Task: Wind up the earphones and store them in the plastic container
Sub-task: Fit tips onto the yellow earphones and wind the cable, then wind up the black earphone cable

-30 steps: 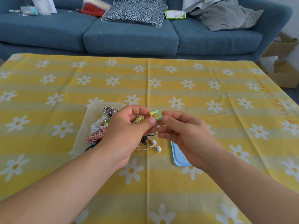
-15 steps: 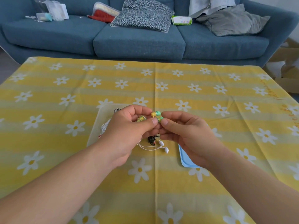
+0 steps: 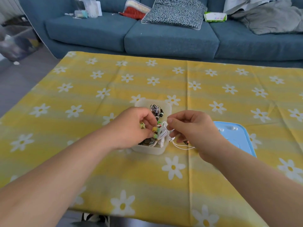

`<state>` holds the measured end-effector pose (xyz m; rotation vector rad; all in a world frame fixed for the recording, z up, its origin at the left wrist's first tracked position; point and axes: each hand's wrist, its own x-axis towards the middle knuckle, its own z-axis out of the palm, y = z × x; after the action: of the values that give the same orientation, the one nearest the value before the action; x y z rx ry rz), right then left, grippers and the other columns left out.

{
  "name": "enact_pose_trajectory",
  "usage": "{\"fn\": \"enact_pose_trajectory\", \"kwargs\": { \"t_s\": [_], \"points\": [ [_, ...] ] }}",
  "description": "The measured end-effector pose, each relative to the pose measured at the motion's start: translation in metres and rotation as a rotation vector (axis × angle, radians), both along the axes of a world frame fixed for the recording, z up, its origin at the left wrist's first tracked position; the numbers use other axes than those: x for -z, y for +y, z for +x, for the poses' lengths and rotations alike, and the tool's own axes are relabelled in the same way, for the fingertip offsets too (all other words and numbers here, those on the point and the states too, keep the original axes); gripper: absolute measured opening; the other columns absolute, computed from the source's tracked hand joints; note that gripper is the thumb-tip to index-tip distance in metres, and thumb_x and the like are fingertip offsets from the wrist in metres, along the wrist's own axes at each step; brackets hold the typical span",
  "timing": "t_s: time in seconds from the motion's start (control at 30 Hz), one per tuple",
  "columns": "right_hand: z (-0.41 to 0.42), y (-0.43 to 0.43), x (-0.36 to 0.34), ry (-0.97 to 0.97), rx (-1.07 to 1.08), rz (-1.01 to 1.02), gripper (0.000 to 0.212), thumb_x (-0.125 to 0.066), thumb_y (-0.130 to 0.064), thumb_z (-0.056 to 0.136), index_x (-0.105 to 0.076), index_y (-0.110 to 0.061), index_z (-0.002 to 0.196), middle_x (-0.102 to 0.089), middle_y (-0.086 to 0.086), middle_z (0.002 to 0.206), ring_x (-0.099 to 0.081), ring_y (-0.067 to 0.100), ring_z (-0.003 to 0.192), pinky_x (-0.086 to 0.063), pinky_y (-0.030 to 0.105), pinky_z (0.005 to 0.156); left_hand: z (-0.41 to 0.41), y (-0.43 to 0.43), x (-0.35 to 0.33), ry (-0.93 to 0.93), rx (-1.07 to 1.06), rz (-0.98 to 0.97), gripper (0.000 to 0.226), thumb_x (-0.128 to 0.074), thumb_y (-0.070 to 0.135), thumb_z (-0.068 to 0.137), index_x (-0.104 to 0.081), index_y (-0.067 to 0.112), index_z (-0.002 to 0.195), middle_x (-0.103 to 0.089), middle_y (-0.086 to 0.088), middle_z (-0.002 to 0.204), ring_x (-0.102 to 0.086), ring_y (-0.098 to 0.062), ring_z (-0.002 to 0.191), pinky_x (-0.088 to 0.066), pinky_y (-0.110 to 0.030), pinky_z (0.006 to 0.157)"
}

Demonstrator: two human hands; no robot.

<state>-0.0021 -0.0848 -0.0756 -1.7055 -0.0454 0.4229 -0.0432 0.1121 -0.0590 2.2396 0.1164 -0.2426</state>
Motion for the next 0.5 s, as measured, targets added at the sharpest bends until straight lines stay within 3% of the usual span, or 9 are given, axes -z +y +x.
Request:
{"fn": "enact_pose_trajectory", "kwargs": {
  "t_s": [0.13,0.27,0.4,0.5],
  "points": [
    [0.002,0.008,0.003,-0.009,-0.001,-0.034,0.005,-0.072,-0.012,0.092,-0.076,-0.01,0.089,-0.077,0.014,0.082,-0.066,0.017,0.061,-0.048,0.025,0.049,0.0,-0.002,0.012,0.022,0.123,0.052,0.027,-0.077,0.004,0.082,-0.073,0.024,0.098,-0.075,0.005,0.091,-0.072,-0.012,0.088,-0.059,-0.032,0.082],
    [0.004,0.007,0.005,-0.012,0.014,-0.054,0.005,-0.072,-0.012,0.092,-0.077,-0.012,0.091,-0.077,0.014,0.083,-0.066,0.018,0.061,-0.049,0.029,0.052,0.002,-0.001,0.007,-0.06,0.159,0.206,0.029,-0.078,0.01,0.082,-0.073,0.027,0.104,-0.072,0.014,0.1,-0.067,-0.004,0.089,-0.053,-0.021,0.08],
    [0.004,0.001,0.004,-0.002,0.028,-0.071,0.006,-0.07,-0.01,0.093,-0.076,-0.01,0.094,-0.076,0.009,0.077,-0.062,0.013,0.051,-0.044,0.021,0.045,0.001,-0.002,0.005,-0.151,0.161,0.29,0.023,-0.069,0.009,0.088,-0.074,0.026,0.103,-0.072,0.013,0.096,-0.067,-0.01,0.087,-0.054,-0.025,0.078],
    [0.005,-0.009,0.002,-0.013,0.069,-0.06,0.006,-0.069,-0.009,0.093,-0.075,-0.01,0.095,-0.073,0.005,0.07,-0.063,0.018,0.055,-0.049,0.03,0.05,-0.002,-0.013,0.01,-0.142,0.214,0.34,0.023,-0.06,0.009,0.092,-0.075,0.025,0.099,-0.068,0.01,0.093,-0.065,-0.014,0.083,-0.053,-0.028,0.074]
  ]
}}
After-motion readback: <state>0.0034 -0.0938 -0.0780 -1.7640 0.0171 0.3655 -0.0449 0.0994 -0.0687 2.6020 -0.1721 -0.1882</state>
